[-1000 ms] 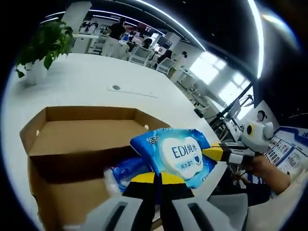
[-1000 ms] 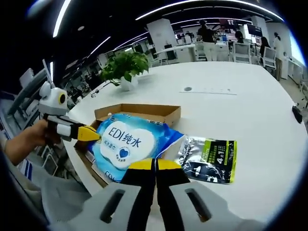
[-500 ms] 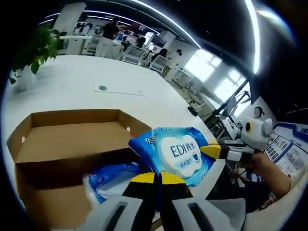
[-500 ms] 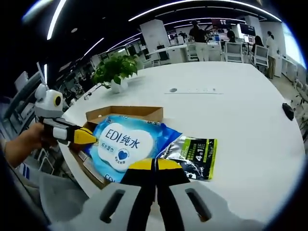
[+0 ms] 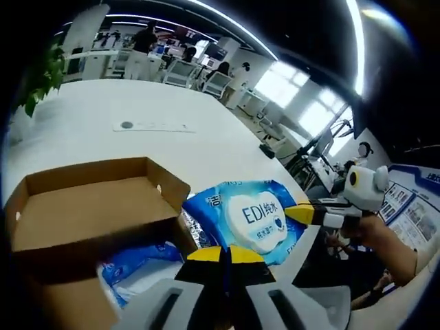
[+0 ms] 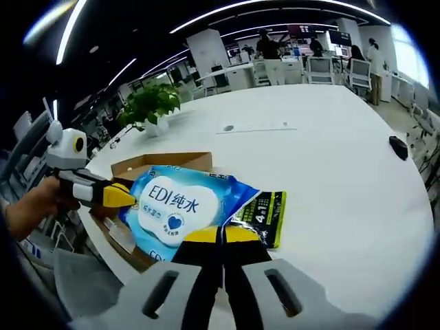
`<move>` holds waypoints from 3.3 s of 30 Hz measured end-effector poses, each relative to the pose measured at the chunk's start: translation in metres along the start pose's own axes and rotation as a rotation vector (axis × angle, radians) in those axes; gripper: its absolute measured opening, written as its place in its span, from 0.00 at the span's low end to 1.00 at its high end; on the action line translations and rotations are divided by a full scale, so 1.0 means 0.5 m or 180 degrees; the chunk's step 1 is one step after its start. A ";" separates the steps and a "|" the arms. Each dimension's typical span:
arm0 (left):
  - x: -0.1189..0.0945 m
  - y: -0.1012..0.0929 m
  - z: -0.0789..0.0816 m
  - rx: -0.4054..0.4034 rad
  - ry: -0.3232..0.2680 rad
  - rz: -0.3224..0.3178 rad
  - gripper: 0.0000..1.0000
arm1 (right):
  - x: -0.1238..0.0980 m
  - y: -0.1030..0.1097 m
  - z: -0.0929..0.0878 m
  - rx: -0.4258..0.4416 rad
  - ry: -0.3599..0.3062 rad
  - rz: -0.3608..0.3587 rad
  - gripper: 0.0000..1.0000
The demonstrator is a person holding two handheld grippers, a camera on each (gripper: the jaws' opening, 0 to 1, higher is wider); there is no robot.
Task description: Operate the shoe box by opening the lid, removing the specified soft item, and placing it in the target area until the item is outside and the box remains undamaged.
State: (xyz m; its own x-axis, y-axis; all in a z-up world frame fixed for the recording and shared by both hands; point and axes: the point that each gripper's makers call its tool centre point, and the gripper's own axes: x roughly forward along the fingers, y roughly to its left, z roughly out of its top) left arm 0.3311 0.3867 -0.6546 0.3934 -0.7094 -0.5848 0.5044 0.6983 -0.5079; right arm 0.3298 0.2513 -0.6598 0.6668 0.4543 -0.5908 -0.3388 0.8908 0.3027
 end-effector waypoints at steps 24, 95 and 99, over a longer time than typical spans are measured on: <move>0.108 -0.012 0.007 0.0114 0.0274 0.0052 0.00 | 0.041 -0.112 -0.014 0.0060 0.0098 -0.0194 0.00; 0.142 0.046 0.006 0.1363 0.0645 0.0755 0.11 | 0.211 -0.188 -0.063 0.0044 0.0267 -0.0480 0.00; 0.115 0.034 0.003 0.1346 0.0562 0.0708 0.12 | 0.209 -0.187 -0.062 0.0057 0.0309 -0.0508 0.00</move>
State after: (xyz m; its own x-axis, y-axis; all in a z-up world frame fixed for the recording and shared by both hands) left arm 0.3634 0.3577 -0.6960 0.4091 -0.4954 -0.7663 0.7046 0.7052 -0.0797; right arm 0.4106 0.2154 -0.7733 0.6435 0.3061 -0.7015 -0.2214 0.9518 0.2122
